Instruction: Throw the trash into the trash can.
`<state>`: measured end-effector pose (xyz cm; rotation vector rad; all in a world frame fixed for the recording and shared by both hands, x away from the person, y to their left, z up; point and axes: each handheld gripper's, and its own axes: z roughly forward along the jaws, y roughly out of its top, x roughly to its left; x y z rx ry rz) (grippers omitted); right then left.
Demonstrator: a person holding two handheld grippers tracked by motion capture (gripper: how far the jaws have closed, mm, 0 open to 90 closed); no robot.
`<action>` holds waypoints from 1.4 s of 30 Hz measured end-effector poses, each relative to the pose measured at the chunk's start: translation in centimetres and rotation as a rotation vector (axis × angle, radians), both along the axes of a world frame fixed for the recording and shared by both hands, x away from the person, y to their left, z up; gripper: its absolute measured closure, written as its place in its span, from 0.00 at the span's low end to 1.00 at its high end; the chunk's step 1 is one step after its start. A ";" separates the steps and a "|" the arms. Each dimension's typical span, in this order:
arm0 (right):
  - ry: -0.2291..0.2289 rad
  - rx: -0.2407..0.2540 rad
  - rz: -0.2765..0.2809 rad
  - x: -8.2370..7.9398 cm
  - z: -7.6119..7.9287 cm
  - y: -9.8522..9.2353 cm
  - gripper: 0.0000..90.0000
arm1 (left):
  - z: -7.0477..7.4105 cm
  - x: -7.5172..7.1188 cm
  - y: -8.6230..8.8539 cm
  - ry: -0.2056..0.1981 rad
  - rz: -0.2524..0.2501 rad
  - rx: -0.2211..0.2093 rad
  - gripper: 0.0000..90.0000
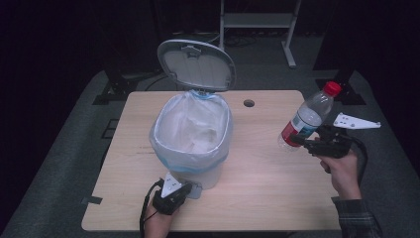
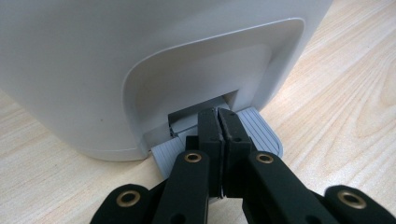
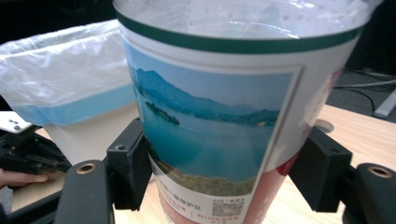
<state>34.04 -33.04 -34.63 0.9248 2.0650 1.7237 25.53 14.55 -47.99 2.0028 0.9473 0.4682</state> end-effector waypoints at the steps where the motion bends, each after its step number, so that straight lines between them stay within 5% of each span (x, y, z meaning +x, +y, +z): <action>1: -0.003 0.004 0.004 0.0 0.1 0.1 0.33 | 0.0 0.0 0.0 0.000 0.000 0.000 0.99; 42: -0.066 0.110 0.211 -0.9 5.0 5.8 0.32 | 0.0 0.0 0.0 0.001 0.000 0.000 0.99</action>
